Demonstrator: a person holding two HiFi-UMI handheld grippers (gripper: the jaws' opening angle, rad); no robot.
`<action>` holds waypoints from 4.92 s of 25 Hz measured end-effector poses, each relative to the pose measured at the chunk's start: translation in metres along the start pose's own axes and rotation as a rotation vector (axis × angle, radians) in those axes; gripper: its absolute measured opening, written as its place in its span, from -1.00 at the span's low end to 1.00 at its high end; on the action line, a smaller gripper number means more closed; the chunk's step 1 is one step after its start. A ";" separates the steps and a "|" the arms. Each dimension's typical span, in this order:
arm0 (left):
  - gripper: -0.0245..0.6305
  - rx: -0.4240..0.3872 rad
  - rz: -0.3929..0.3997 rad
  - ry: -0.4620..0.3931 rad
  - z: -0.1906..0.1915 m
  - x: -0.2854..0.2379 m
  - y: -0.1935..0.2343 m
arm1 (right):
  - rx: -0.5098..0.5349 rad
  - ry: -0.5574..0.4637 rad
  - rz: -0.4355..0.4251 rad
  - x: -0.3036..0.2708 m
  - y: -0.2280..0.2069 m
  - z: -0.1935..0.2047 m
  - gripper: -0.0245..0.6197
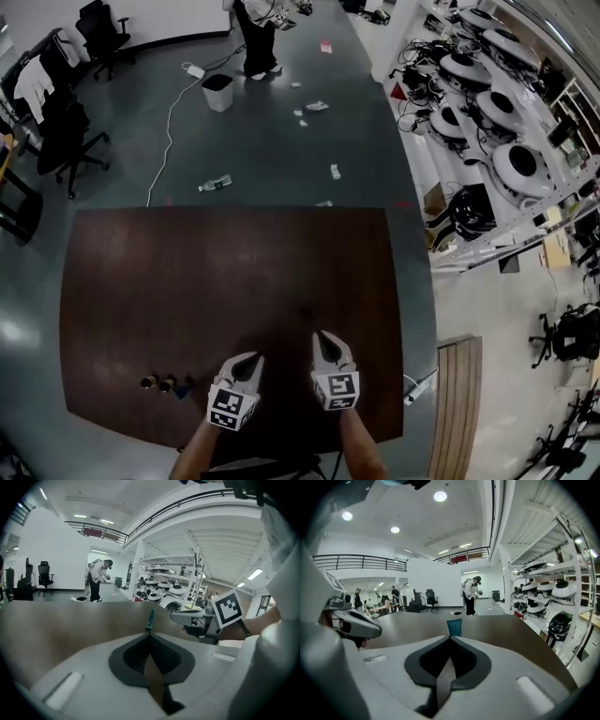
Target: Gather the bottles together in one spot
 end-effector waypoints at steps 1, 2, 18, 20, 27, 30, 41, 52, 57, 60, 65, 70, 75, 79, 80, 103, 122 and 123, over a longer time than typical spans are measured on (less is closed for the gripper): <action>-0.93 0.005 -0.003 0.006 0.003 -0.001 0.001 | -0.003 0.003 -0.003 -0.003 -0.001 0.003 -0.92; -0.93 0.008 -0.004 0.011 0.007 -0.003 0.002 | -0.002 0.002 -0.006 -0.006 -0.002 0.005 -0.92; -0.93 0.028 -0.009 0.048 0.020 -0.010 -0.003 | -0.023 -0.012 -0.046 -0.038 -0.007 0.005 -0.65; -0.93 0.032 0.000 0.054 0.023 -0.010 -0.007 | -0.021 -0.009 -0.050 -0.043 -0.007 0.008 -0.57; -0.93 0.019 0.028 0.070 0.026 -0.007 -0.018 | -0.010 0.006 -0.052 -0.061 -0.008 0.015 -0.31; -0.93 0.022 0.035 0.075 0.026 -0.007 -0.021 | -0.008 0.004 -0.043 -0.070 -0.011 0.013 -0.25; -0.93 0.026 0.020 0.075 0.025 -0.001 -0.010 | 0.035 0.022 -0.031 -0.077 -0.009 0.017 -0.36; -0.93 0.028 0.024 0.074 0.028 -0.002 -0.012 | 0.048 0.029 -0.016 -0.077 -0.013 0.018 -0.52; -0.92 0.024 0.025 0.065 0.027 0.002 -0.011 | 0.044 0.021 -0.001 -0.073 -0.013 0.016 -0.53; -0.93 0.021 0.024 0.055 0.023 0.005 -0.013 | 0.063 0.011 -0.002 -0.069 -0.012 0.010 -0.53; -0.93 0.008 0.030 0.035 0.019 0.012 -0.017 | 0.072 -0.011 -0.008 -0.056 -0.004 -0.006 -0.53; -0.93 -0.012 0.035 0.003 0.009 0.025 -0.017 | 0.082 -0.020 -0.006 -0.041 0.007 -0.022 -0.53; -0.93 -0.029 0.040 -0.020 0.005 0.041 -0.018 | 0.094 -0.031 0.015 -0.017 0.018 -0.037 -0.53; -0.93 -0.017 0.039 -0.035 0.003 0.055 -0.018 | 0.101 -0.054 0.007 -0.001 0.031 -0.044 -0.53; -0.93 -0.023 0.036 -0.042 0.001 0.058 -0.017 | 0.099 -0.057 0.008 0.002 0.034 -0.046 -0.53; -0.93 -0.009 -0.053 -0.074 0.023 0.167 0.017 | 0.140 -0.083 -0.186 0.048 0.182 -0.027 -0.53; -0.93 0.009 -0.130 -0.094 0.044 0.221 0.050 | 0.127 -0.068 -0.326 0.043 0.265 0.003 -0.53; -0.93 0.005 -0.134 -0.094 0.046 0.222 0.051 | 0.122 -0.066 -0.330 0.042 0.266 0.007 -0.53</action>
Point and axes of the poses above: the fingertips, and each gripper's own axes: x backward along the fingers, y to its left, z out of its underside, the point moved 4 cm from there along x, backward along the fingers, and after that the axes turned 11 degrees about -y, right-handed, at the moved point
